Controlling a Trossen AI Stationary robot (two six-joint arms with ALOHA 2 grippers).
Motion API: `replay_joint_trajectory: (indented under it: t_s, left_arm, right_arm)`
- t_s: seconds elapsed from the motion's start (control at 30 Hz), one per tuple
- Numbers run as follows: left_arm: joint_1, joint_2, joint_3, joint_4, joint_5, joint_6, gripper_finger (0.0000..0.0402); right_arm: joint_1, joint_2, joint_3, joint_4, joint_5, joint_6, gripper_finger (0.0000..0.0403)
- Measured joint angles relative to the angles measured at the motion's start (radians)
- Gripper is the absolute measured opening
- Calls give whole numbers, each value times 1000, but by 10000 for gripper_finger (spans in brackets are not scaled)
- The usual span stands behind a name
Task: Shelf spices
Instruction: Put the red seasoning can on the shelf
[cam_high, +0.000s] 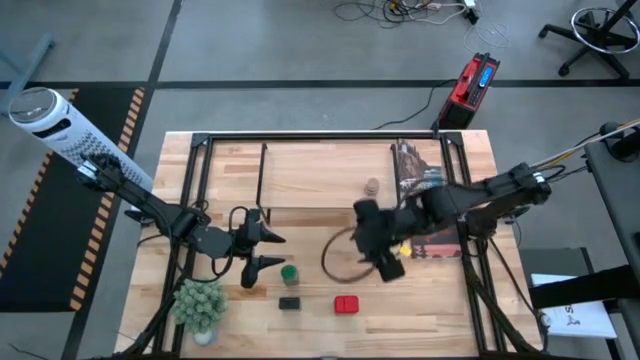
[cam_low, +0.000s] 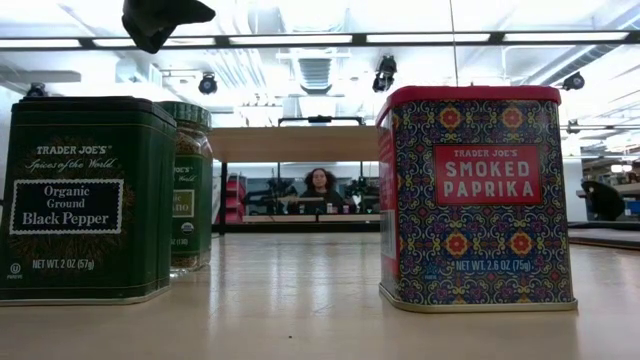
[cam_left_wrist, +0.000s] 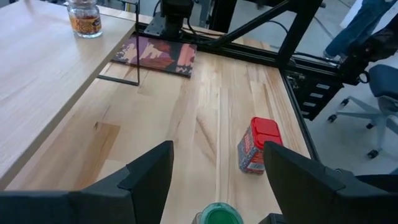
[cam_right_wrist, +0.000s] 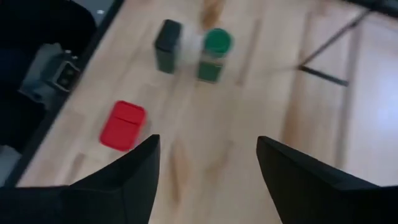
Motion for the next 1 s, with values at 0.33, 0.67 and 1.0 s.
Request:
replay_joint_trajectory:
  t_s: [0.33,0.67,1.0]
  left_arm:
    - [0,-5,0,0,-24,31,239]
    - [3,-7,153,-269,-83,87,236]
    - [3,40,380,-520,-165,114,224]
  right_arm:
    - [147,183,0,53,51,174,236]
    - [275,317,26,137,197,390,233]
    - [328,446,116,125,312,518,256]
